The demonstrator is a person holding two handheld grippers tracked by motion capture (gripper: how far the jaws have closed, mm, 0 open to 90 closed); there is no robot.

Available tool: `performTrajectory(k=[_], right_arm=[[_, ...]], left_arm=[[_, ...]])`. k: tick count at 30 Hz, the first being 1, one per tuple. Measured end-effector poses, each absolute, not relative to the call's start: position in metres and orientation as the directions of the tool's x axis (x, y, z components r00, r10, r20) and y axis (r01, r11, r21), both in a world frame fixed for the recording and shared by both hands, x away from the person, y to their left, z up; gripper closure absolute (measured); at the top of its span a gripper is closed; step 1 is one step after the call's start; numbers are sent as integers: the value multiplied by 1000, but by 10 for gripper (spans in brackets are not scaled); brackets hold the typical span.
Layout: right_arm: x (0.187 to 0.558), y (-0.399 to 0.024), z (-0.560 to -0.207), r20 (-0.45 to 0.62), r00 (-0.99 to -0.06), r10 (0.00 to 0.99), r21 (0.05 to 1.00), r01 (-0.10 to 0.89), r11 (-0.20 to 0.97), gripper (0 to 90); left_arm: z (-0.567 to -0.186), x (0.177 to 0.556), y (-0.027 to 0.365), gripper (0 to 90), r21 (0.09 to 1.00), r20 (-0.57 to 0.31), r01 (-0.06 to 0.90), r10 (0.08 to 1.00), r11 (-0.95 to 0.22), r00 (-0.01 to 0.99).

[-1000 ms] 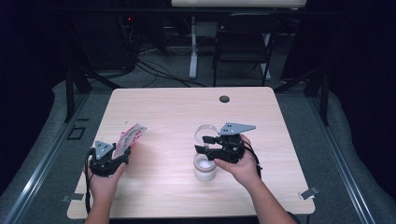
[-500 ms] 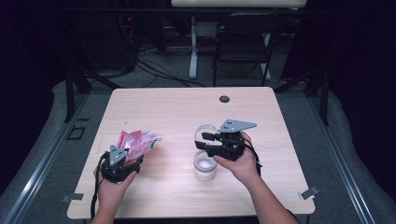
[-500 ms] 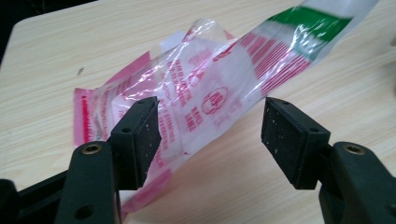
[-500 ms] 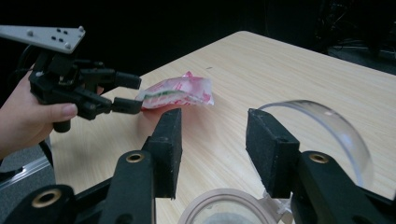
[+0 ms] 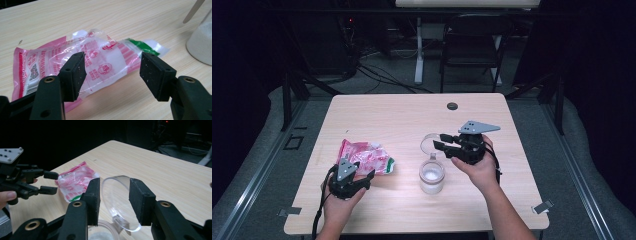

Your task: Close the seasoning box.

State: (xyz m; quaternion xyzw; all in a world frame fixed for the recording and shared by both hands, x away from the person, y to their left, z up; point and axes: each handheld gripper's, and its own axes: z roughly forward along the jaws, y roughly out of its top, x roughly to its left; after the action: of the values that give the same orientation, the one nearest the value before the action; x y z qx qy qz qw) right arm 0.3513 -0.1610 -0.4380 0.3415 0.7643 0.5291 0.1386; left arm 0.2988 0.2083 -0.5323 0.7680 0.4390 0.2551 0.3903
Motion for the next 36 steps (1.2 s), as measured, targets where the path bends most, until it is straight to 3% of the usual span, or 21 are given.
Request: performTrajectory(k=[21,36], right_arm=[[372,-170,-459,195,-693,694,863,458,215,569],[375,-169,-463,193,-686,702,857,467,221,655]], left_arm=[[-535,298,209,387,817,66,477,875,-323,479],[-534,297,213,396,822,67,474,881,-315,468]])
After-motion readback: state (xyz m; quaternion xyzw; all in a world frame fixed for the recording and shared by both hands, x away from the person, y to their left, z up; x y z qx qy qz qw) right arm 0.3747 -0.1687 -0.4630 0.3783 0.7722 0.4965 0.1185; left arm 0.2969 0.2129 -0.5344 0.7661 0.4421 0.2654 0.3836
